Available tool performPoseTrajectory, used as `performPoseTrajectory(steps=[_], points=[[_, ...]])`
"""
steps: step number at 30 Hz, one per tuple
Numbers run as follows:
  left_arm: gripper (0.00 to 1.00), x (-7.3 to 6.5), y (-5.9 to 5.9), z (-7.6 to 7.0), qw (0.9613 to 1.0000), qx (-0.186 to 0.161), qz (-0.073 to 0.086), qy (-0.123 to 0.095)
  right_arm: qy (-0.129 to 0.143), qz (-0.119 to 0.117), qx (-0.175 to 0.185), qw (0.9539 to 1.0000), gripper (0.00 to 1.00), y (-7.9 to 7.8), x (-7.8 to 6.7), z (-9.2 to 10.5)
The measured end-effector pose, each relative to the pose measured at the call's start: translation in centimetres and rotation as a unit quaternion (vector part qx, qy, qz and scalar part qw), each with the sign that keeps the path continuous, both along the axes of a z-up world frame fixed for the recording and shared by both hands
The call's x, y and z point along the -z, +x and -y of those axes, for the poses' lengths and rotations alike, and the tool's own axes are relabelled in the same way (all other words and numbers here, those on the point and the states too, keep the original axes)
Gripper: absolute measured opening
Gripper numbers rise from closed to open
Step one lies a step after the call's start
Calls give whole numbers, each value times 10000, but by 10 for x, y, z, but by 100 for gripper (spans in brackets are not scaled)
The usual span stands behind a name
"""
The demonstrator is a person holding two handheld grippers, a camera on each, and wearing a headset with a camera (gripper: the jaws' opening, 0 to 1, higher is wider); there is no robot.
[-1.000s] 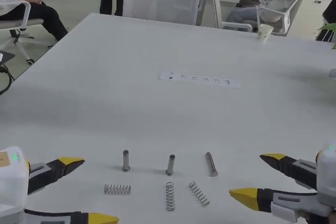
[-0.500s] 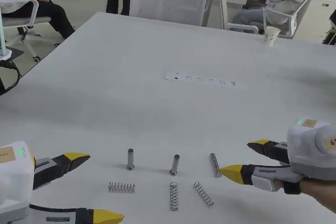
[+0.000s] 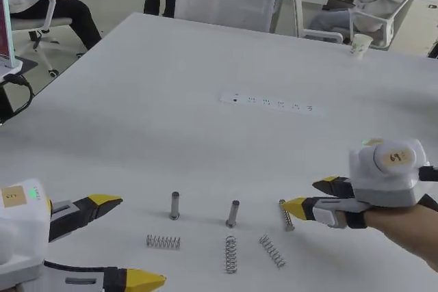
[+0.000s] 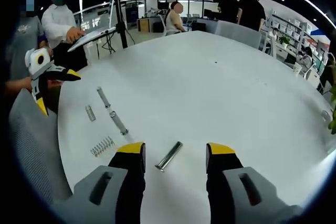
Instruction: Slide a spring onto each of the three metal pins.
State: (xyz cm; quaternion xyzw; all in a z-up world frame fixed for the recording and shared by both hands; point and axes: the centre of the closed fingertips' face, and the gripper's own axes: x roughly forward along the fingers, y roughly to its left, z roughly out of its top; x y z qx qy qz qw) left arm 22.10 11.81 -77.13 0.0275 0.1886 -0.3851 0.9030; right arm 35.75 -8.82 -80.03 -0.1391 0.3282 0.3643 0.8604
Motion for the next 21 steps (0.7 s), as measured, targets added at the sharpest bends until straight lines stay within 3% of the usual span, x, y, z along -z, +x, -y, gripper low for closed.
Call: performPoseTrajectory(steps=[21], points=[[79,1,1,0,10000,-1,-33,-52,-466,-604,347,9965,29,9,32,-10]])
